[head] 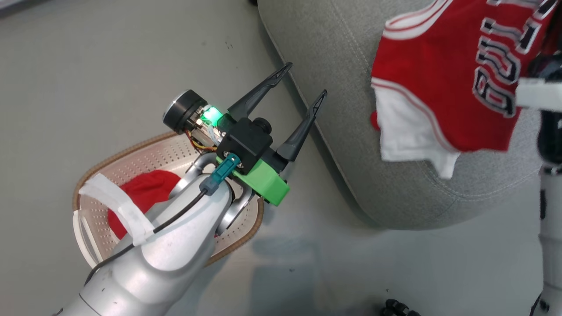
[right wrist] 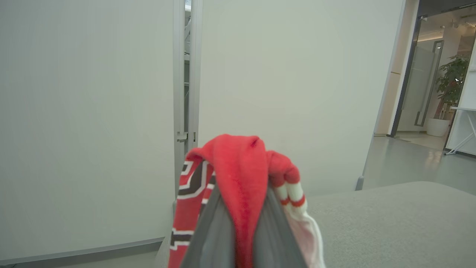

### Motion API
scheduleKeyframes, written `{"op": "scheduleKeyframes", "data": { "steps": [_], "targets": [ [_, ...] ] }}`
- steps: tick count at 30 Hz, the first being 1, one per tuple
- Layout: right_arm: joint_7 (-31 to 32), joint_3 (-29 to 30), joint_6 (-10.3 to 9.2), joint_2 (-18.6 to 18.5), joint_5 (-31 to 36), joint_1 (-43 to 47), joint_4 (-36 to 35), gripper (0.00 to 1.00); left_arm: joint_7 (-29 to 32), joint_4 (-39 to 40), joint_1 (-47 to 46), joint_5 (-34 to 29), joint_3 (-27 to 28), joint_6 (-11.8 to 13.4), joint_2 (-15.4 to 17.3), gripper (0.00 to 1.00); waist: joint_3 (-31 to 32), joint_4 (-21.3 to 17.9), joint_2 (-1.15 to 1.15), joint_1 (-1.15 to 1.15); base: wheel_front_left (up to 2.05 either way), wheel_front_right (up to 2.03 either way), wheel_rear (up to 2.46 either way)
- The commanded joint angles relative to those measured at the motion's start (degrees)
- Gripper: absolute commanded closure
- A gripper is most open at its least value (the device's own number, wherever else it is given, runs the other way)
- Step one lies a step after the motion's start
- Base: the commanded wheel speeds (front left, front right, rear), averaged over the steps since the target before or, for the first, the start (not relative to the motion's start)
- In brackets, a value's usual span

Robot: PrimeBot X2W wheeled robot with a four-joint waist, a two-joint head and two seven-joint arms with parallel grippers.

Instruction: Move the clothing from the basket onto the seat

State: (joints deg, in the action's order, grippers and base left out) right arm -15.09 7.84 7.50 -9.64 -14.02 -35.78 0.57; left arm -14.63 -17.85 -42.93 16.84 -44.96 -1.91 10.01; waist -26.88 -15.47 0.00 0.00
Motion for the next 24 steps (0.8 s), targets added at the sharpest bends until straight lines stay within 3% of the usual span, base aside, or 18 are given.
{"op": "scheduleKeyframes", "data": {
  "steps": [1,14,20,24],
  "targets": [
    [-0.1,0.9,-0.02,-0.9,0.3,-3.5,0.3,1.00,0.2,0.4,-1.5,-0.8,0.2,0.4,0.9,0.00,-6.0,1.3,0.00,0.00,0.00,0.00,0.00],
    [-0.1,5.9,-0.02,-9.3,1.1,-31.3,8.4,1.00,1.4,3.7,-6.0,-2.9,0.0,0.7,3.0,0.00,-16.5,2.2,0.00,0.00,0.00,0.00,0.00],
    [-0.1,7.2,-0.02,-11.1,2.0,-36.2,14.9,1.00,1.3,3.9,-7.0,-3.2,-0.5,0.7,2.6,0.00,-18.7,3.1,0.00,0.00,0.00,0.00,0.00],
    [-0.1,6.6,-0.02,-11.3,3.0,-34.8,21.1,1.00,1.0,3.6,-7.4,-3.1,-0.7,0.7,2.4,0.00,-19.6,3.7,0.00,0.00,0.00,0.00,0.00]
  ]
}}
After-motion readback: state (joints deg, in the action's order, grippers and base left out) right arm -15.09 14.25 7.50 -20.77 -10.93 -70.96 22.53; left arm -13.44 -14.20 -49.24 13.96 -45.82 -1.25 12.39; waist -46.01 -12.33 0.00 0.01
